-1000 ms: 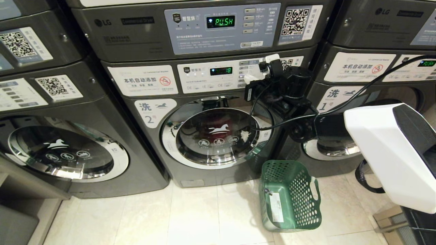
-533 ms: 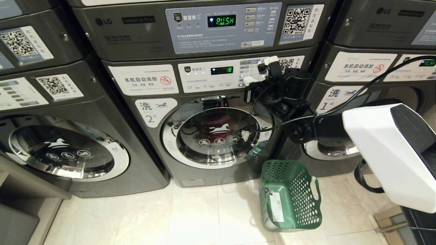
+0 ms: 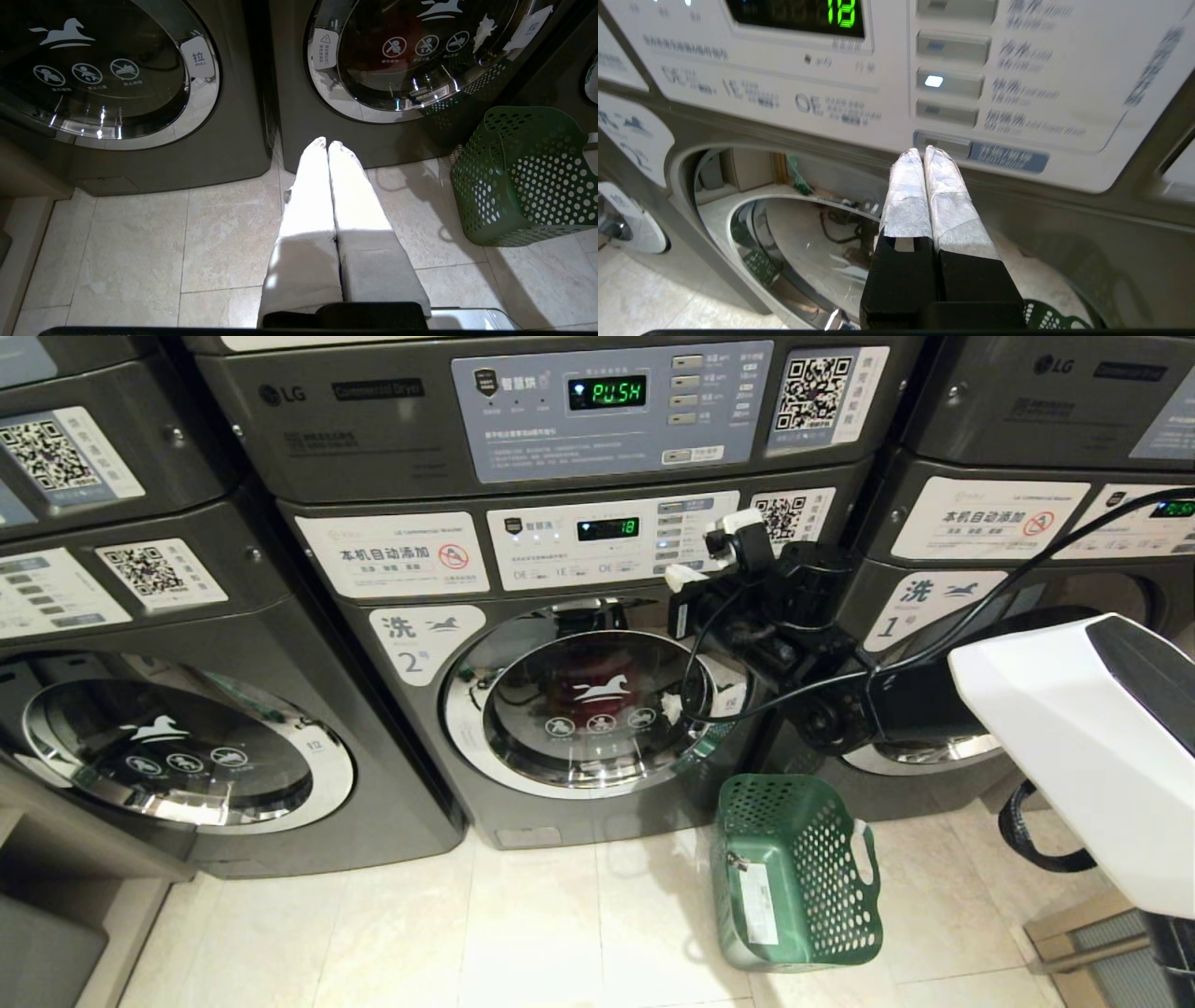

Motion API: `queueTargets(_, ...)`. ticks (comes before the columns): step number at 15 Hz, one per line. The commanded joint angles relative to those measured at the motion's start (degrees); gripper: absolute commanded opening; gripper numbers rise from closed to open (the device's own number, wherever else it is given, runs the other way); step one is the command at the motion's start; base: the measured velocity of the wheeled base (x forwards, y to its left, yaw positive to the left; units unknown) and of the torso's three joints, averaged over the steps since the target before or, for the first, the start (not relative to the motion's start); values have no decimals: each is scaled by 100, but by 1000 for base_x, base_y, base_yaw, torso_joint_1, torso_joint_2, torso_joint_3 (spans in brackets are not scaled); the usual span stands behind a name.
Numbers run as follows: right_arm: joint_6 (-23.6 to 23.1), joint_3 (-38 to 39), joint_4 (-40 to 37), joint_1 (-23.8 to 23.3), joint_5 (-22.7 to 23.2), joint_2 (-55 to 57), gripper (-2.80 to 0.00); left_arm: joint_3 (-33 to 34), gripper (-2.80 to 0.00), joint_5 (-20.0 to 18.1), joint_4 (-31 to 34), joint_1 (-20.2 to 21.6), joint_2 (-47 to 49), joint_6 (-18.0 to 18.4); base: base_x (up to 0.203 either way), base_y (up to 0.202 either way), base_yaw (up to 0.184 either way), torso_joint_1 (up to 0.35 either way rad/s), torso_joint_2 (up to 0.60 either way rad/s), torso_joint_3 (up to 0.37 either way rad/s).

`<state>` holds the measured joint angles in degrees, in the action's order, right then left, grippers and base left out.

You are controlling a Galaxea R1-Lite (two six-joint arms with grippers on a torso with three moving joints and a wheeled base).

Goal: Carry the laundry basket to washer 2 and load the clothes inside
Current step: Press the washing machine switch

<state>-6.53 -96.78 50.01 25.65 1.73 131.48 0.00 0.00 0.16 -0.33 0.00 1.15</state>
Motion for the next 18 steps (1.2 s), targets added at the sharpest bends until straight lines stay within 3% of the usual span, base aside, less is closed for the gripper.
queueTargets(1,-15,177,67,-5,-63,-8,-280,9,-280,0,2,-2,0,-1,0,0,0,0,0,0)
queueTargets(12,-15,54,70,-67,-112,110,-280,9,-280,0,2,0,0,-10,0,0,0,0,0,0)
queueTargets(18,-174,-638,-35,-113,-120,459,-280,9,-280,0,2,-2,0,-10,0,0,0,0,0,0)
